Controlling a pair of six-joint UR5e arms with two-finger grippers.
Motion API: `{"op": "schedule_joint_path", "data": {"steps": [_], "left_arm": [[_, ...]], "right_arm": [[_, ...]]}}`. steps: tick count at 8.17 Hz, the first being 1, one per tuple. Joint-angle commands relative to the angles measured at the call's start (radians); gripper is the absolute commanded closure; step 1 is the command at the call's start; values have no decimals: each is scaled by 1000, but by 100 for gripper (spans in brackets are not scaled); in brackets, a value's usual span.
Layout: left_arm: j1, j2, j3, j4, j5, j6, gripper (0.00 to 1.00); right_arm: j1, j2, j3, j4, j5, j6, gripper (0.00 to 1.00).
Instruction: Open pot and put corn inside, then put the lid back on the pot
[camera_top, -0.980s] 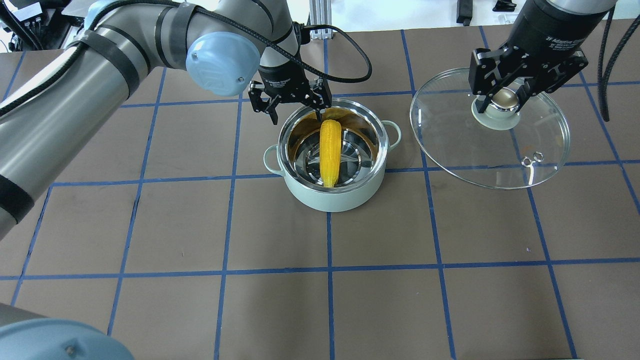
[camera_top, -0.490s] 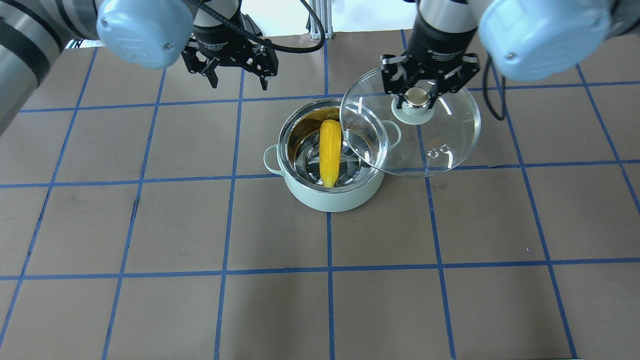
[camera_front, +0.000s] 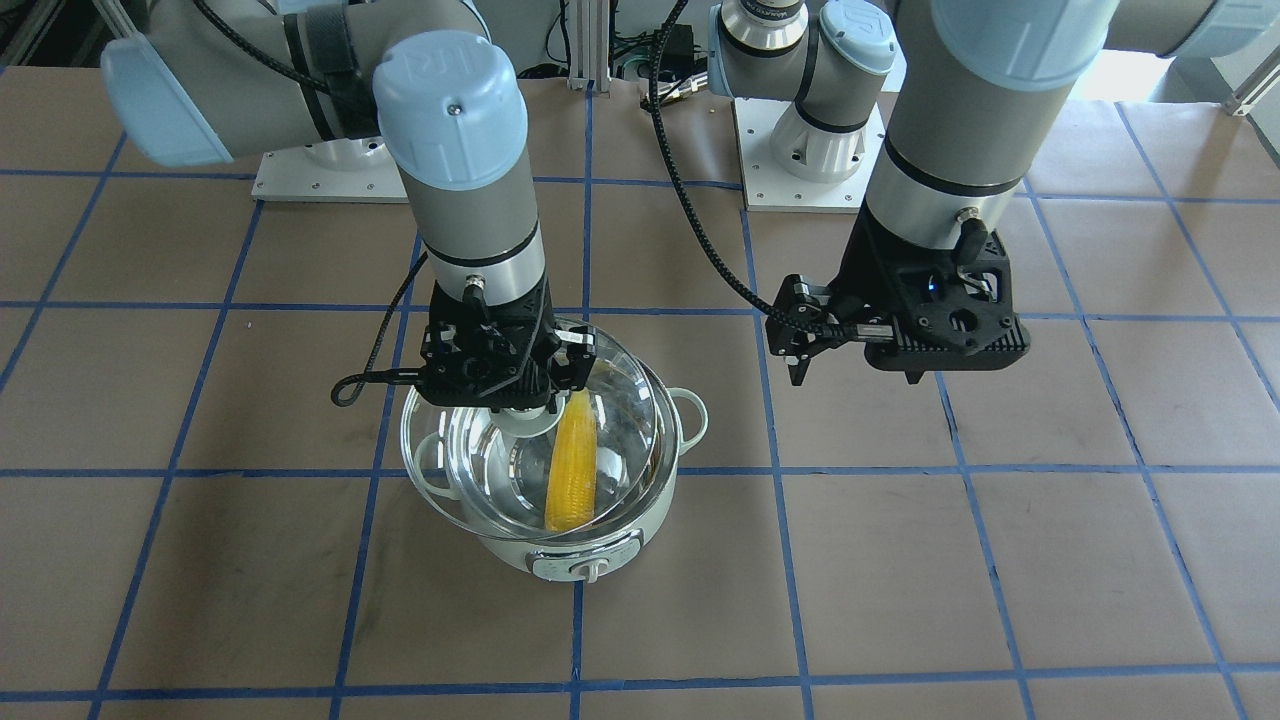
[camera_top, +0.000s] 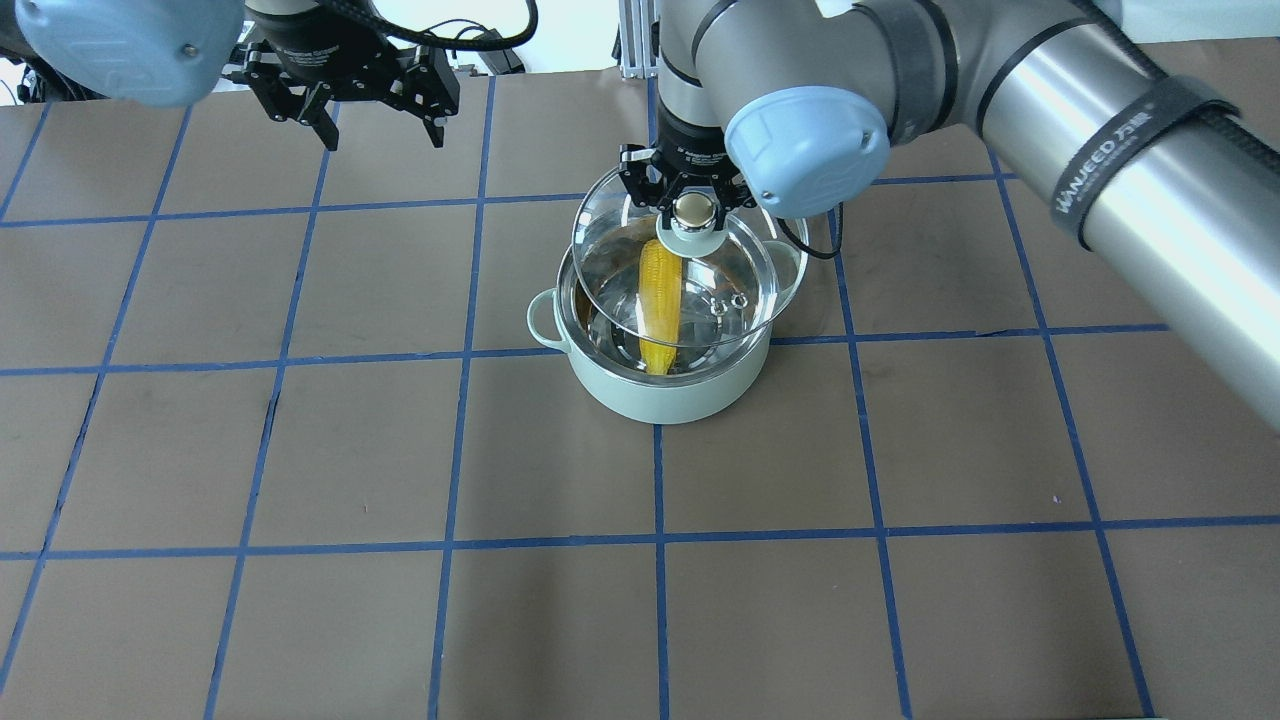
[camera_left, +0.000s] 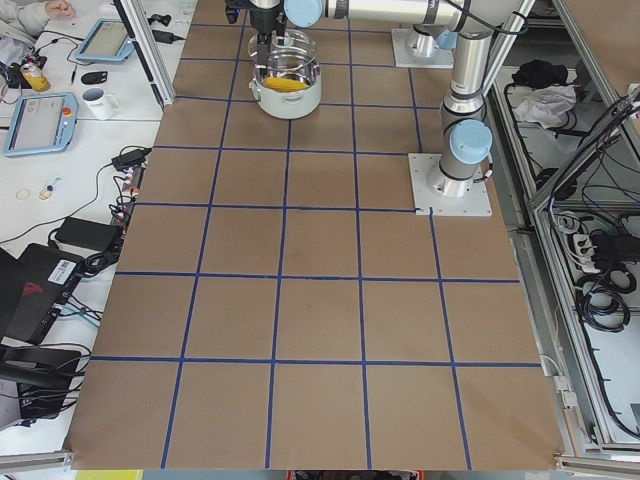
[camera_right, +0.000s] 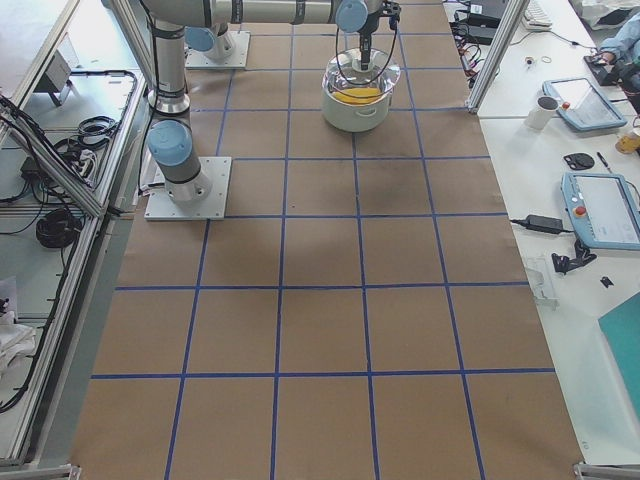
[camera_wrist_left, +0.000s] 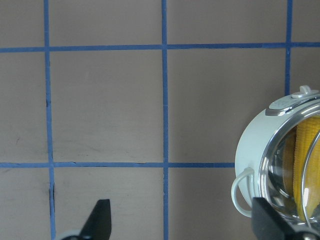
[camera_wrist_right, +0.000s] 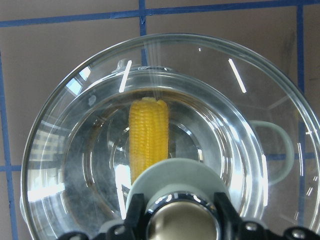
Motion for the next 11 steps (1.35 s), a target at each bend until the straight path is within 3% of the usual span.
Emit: {"op": "schedule_joint_path", "data": {"steps": [1,4,11], "left_arm": [[45,37,-14,-12,-1,3,0],[48,104,-96,-9,0,3,0],[42,132,-187,2,-5,1,0]], "right_arm": [[40,46,1,-20,-14,8,100],[45,46,28,-19,-10,-18,100],[60,56,33,-33,-9,-15,100]]}}
